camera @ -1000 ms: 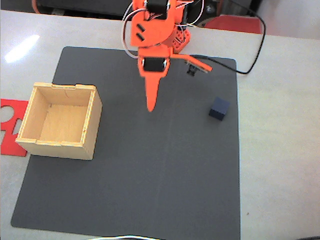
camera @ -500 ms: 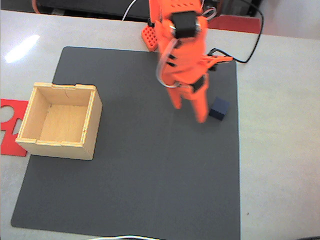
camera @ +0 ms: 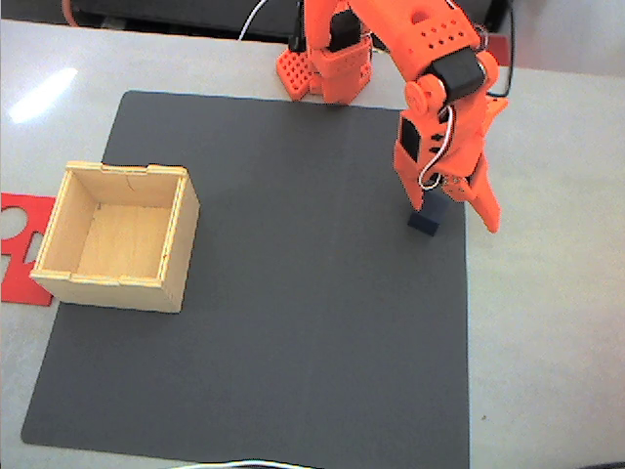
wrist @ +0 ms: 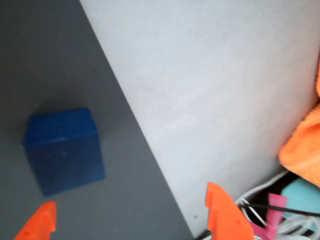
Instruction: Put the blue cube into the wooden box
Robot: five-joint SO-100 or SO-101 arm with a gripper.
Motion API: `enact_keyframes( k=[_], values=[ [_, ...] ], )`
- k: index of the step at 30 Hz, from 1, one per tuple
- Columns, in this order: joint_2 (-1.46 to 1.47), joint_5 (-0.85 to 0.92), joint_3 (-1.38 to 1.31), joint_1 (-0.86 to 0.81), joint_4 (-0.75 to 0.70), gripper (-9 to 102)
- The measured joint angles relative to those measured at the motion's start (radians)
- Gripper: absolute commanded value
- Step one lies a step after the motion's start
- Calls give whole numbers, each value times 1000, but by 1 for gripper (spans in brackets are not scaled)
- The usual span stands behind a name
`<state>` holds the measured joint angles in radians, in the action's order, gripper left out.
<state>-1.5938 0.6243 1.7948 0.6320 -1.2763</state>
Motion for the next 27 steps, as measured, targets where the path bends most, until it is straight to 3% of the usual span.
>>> enact_keyframes(
  k=[11, 27],
  values=[
    [40, -100, -2, 2, -127, 37],
    [247, -133, -6, 21, 3, 33]
  ],
)
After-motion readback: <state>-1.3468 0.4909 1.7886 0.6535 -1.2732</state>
